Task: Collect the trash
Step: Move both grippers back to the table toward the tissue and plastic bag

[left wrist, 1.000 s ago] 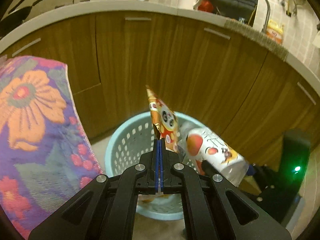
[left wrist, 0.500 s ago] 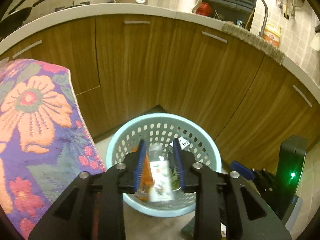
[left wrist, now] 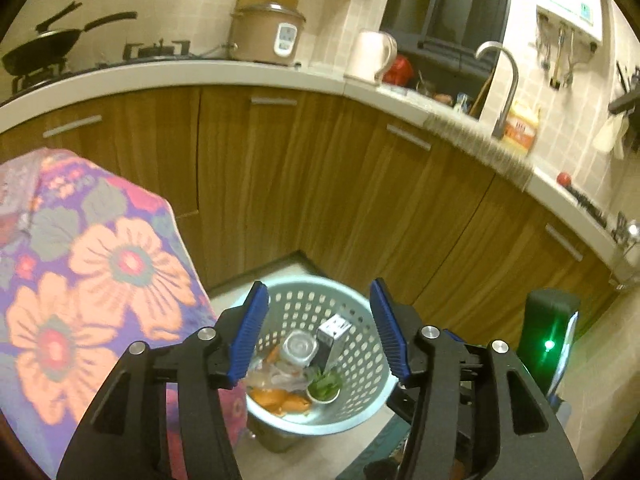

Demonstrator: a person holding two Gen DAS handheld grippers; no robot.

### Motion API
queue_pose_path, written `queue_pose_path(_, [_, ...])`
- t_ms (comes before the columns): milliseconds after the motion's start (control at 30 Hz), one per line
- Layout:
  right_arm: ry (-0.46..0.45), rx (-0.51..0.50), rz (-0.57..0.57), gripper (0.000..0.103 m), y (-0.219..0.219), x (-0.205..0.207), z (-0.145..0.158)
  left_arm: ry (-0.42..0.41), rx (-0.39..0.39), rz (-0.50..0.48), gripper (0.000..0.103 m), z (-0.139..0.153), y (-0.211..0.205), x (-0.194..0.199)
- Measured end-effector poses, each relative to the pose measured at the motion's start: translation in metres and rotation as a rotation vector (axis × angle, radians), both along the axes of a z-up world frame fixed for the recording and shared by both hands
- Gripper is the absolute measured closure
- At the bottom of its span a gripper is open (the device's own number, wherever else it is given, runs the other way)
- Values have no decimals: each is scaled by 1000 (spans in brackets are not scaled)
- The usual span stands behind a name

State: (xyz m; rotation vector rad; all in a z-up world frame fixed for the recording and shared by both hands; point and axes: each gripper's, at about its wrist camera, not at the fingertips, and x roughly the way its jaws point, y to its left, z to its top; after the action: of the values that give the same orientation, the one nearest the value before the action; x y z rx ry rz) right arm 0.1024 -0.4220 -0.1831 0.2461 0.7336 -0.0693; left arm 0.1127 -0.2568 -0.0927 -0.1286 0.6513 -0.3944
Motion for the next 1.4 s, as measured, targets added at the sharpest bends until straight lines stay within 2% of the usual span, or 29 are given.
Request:
queue_pose_path(233, [-99, -31, 67, 29, 36, -2, 59, -45, -83, 39, 45, 47, 39, -11])
queue_pose_path(333, [-140, -43, 95, 23, 55, -4, 87, -69, -79, 97, 42, 72, 63, -18])
queue_pose_path(500, [-220, -28, 174, 22, 97, -6, 134, -127, -108, 180, 34, 106, 121, -27])
queue_pose_path(733, [-292, -66, 315, 15, 184, 0, 178, -170, -74, 334, 33, 129, 205, -35])
queue_pose_path(900, [-286, -85, 400, 12, 243, 12, 186, -176, -43, 449, 31, 135, 274, -42])
queue_pose_path(1133, [-232, -116, 495, 8, 323, 34, 174, -148, 10, 600, 26, 131, 367, -41])
queue_pose_path(1267, [-185, -133, 501, 8, 353, 55, 156, -103, 36, 634, 26, 121, 404, -32])
queue_pose_path(1400, [-131, -130, 496, 8, 367, 77, 139, -46, 51, 616, 23, 103, 426, -18])
